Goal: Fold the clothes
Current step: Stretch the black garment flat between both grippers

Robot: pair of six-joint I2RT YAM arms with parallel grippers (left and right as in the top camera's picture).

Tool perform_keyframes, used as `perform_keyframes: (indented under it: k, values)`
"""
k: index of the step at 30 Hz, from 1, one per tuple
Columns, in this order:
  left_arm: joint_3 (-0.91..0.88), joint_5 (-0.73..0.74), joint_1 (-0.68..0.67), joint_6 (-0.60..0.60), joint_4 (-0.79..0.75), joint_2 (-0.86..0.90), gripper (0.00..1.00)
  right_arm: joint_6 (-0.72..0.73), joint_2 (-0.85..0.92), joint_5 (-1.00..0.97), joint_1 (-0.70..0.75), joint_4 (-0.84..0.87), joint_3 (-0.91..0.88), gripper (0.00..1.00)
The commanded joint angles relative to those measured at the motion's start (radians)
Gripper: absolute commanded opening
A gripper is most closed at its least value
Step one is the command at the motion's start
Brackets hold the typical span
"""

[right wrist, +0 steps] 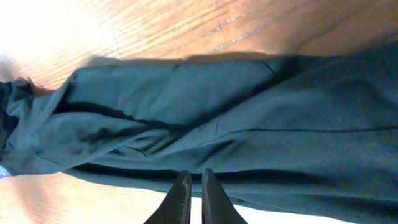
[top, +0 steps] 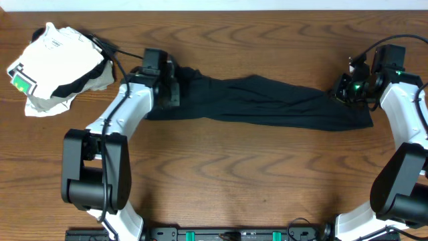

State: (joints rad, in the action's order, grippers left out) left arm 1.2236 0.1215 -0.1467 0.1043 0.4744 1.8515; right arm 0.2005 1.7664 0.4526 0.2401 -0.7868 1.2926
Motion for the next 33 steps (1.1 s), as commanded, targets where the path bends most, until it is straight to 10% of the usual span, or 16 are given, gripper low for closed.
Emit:
perform_keyframes:
  k: [1, 17, 33]
  values:
    - [0.006, -0.029, 0.024, 0.002, -0.031, -0.007, 0.06, -0.017, -0.015, -0.009, -0.014, -0.011, 0.012, 0.07]
    - [0.006, -0.039, 0.039, 0.001, -0.268, 0.098, 0.06, -0.038, -0.014, -0.102, -0.031, -0.055, 0.011, 0.08]
    - [0.006, -0.359, 0.085, 0.001, -0.522, 0.192, 0.09, -0.037, -0.014, -0.160, -0.031, -0.077, 0.011, 0.01]
